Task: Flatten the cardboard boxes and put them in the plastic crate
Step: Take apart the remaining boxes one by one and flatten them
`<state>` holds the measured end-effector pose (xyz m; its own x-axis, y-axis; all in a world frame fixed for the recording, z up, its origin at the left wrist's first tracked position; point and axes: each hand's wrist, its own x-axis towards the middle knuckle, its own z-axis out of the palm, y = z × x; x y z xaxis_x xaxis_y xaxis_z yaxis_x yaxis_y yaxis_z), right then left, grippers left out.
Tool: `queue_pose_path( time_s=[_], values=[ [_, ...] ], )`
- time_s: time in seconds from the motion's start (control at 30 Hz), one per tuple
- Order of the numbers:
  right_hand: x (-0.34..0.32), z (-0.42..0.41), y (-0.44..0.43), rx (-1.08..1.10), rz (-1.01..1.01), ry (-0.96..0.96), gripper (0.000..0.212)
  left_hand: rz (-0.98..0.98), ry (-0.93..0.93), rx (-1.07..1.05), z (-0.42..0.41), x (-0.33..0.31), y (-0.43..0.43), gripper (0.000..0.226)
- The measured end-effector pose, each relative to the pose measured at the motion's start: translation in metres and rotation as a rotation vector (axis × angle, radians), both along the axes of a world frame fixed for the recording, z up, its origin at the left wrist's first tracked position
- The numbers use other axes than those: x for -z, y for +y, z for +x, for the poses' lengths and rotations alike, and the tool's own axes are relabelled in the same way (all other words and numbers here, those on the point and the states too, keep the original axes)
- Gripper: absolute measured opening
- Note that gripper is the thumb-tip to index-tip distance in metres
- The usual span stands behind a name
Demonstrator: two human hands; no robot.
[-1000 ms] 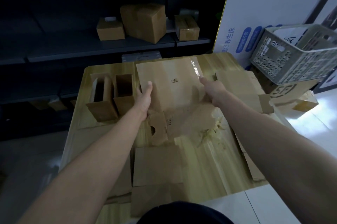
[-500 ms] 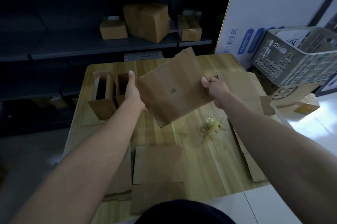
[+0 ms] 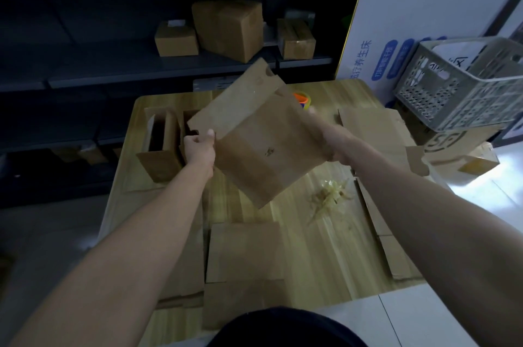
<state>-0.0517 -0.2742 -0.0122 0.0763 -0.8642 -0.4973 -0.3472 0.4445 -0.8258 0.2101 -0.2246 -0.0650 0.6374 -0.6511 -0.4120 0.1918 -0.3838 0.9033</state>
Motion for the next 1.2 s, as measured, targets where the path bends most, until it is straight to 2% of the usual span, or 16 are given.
queue_pose_path(
  time_s=[0.1,0.17,0.23,0.27,0.33,0.4,0.47,0.57,0.67,0.83,1.0,1.13,1.2],
  values=[
    [0.006,0.008,-0.001,-0.076,-0.128,0.250,0.048,0.002,-0.078,0.044,-0.005,0.006,0.000,0.050],
    [0.010,0.012,-0.003,-0.041,-0.175,0.258,0.031,0.073,-0.121,0.142,-0.010,0.008,-0.001,0.074],
    [0.015,0.017,-0.007,0.032,-0.198,0.227,0.029,0.192,-0.149,0.210,-0.017,0.013,0.000,0.093],
    [0.019,0.018,-0.009,0.074,-0.198,0.234,0.034,0.209,-0.092,0.235,-0.022,0.016,0.001,0.095],
    [0.027,0.019,-0.014,0.129,-0.188,0.302,0.047,0.189,0.068,0.306,-0.031,0.024,0.002,0.076],
    [0.035,0.016,-0.019,0.167,-0.182,0.361,0.059,0.204,0.080,0.397,-0.035,0.031,0.003,0.055],
    [0.046,0.012,-0.022,0.170,-0.147,0.406,0.064,0.219,0.052,0.434,-0.038,0.038,0.004,0.045],
    [0.065,0.009,-0.024,0.109,-0.087,0.451,0.050,0.252,-0.027,0.426,-0.037,0.047,0.002,0.050],
    [0.081,0.016,-0.025,-0.026,-0.027,0.499,0.047,0.295,-0.134,0.472,-0.034,0.059,0.001,0.069],
    [0.111,0.030,-0.027,-0.246,0.048,0.552,0.075,0.392,-0.181,0.583,-0.028,0.085,-0.001,0.073],
    [0.141,0.040,-0.032,-0.345,0.122,0.588,0.103,0.488,-0.326,0.670,-0.024,0.105,-0.006,0.077],
    [0.159,0.045,-0.034,-0.464,0.147,0.729,0.112,0.526,-0.390,0.652,-0.025,0.118,-0.011,0.078],
    [0.167,0.047,-0.035,-0.492,0.129,0.769,0.108,0.542,-0.409,0.637,-0.027,0.122,-0.011,0.080]
  ],
)
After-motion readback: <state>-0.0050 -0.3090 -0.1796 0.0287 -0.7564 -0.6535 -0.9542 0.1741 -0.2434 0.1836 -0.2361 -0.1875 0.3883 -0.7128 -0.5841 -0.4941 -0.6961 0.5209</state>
